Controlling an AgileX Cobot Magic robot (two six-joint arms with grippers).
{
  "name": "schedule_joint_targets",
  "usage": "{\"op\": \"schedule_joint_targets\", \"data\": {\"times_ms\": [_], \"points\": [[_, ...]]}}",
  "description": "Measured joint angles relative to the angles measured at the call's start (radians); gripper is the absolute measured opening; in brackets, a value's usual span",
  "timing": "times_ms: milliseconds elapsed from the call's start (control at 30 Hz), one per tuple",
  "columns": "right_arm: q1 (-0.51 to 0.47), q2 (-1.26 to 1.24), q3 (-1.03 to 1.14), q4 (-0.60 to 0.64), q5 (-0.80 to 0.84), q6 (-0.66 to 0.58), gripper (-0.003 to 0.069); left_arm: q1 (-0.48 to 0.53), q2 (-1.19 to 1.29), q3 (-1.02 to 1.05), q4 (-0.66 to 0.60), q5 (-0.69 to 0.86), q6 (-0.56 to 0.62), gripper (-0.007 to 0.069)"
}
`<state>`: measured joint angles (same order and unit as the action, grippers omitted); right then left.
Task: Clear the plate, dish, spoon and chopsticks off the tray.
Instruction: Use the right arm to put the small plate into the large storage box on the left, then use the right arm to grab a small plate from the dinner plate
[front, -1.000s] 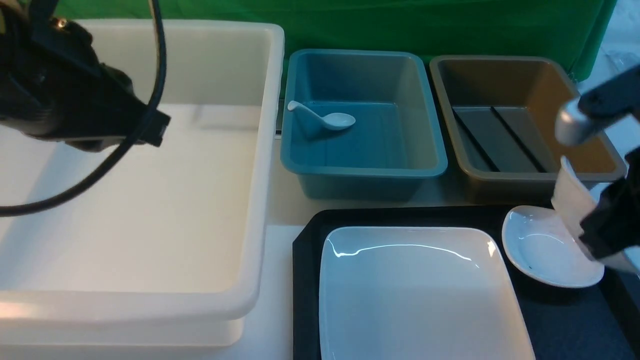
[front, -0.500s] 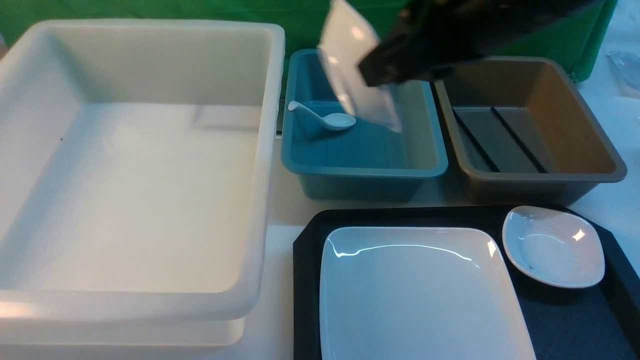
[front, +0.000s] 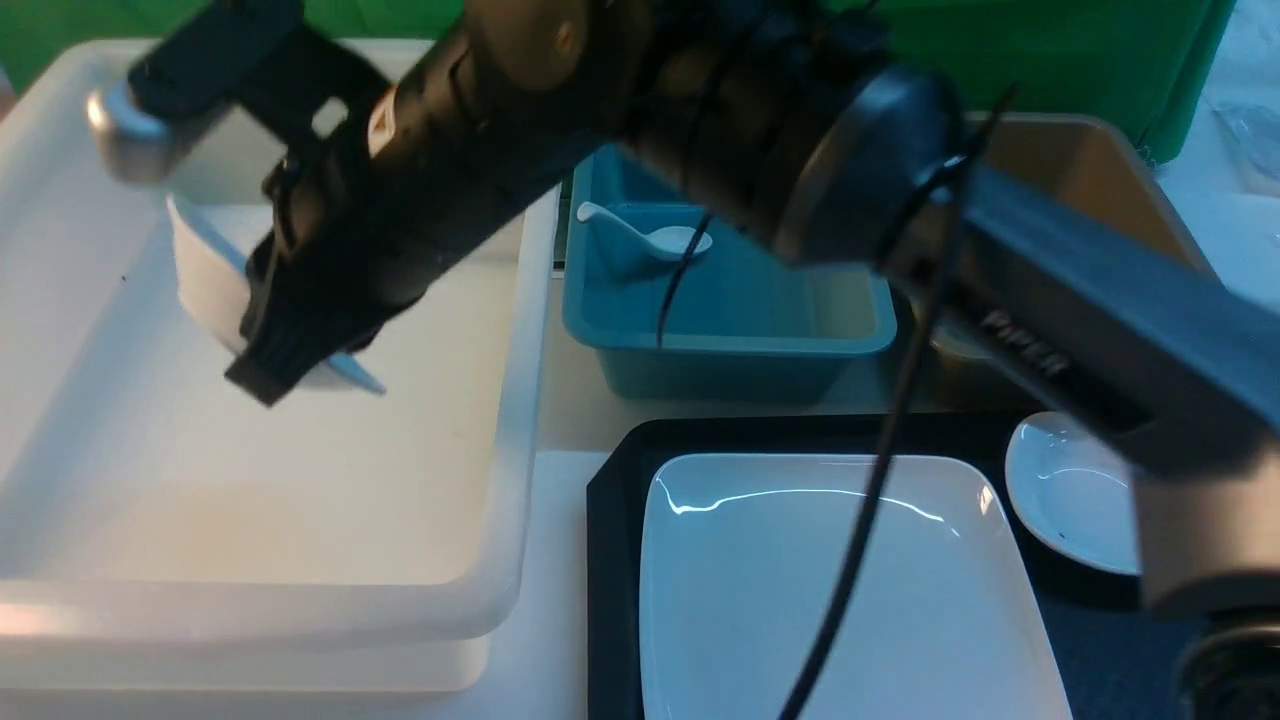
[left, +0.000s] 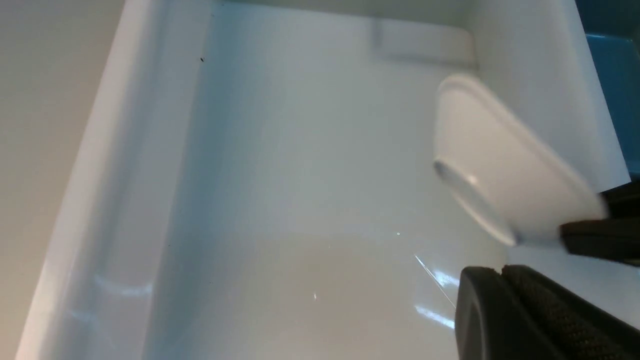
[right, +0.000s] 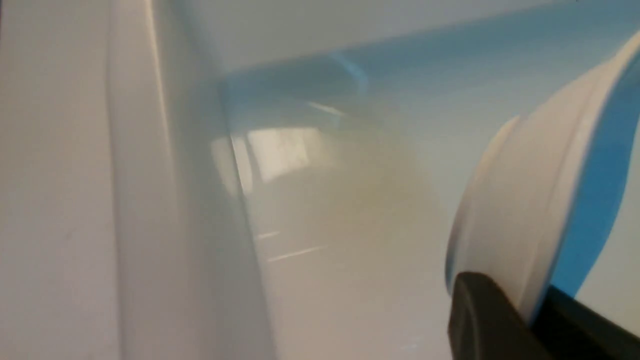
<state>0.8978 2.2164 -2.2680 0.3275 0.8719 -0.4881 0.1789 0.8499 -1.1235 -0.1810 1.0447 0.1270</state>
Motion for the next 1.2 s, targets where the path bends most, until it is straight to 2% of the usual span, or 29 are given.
{"op": "schedule_joint_targets", "data": {"times_ms": [133, 400, 500, 633, 800, 1000, 1067, 1100, 1133, 1167, 1200], "points": [[0.012, 0.084, 0.000, -0.086, -0.002, 0.000, 0.0068, 0.000, 0.000, 0.001, 0.000, 0.001, 0.005, 0.0013], [0.013, 0.133, 0.000, -0.117, -0.011, 0.001, 0.0090, 0.000, 0.000, 0.001, -0.002, 0.001, 0.006, 0.0013], [0.013, 0.133, -0.001, -0.116, -0.017, 0.002, 0.0151, 0.001, 0.000, 0.001, -0.002, 0.001, 0.007, 0.0013], [0.013, 0.133, -0.001, -0.116, -0.013, 0.018, 0.0281, 0.001, 0.000, 0.001, -0.002, 0.001, 0.008, 0.0013], [0.013, 0.133, -0.001, -0.116, 0.008, 0.058, 0.0335, 0.001, 0.000, 0.001, -0.002, 0.001, 0.012, 0.0013], [0.013, 0.110, -0.001, -0.134, 0.052, 0.120, 0.0337, 0.001, 0.000, 0.001, -0.002, 0.001, 0.030, 0.0013], [0.013, 0.077, -0.001, -0.177, 0.096, 0.142, 0.0326, 0.001, 0.000, 0.001, -0.002, 0.001, 0.031, 0.0013], [0.012, 0.052, -0.001, -0.215, 0.120, 0.163, 0.0303, 0.001, 0.000, 0.001, -0.002, 0.001, 0.031, 0.0013], [0.005, 0.006, -0.001, -0.286, 0.161, 0.194, 0.0237, 0.001, 0.000, 0.001, -0.002, 0.001, 0.031, 0.0013], [0.004, 0.006, -0.001, -0.295, 0.161, 0.198, 0.0227, 0.001, 0.000, 0.001, -0.002, 0.001, 0.031, 0.0013], [-0.012, -0.051, -0.001, -0.375, 0.216, 0.218, 0.0127, 0.001, 0.000, 0.001, -0.002, 0.001, 0.033, 0.0013]]}}
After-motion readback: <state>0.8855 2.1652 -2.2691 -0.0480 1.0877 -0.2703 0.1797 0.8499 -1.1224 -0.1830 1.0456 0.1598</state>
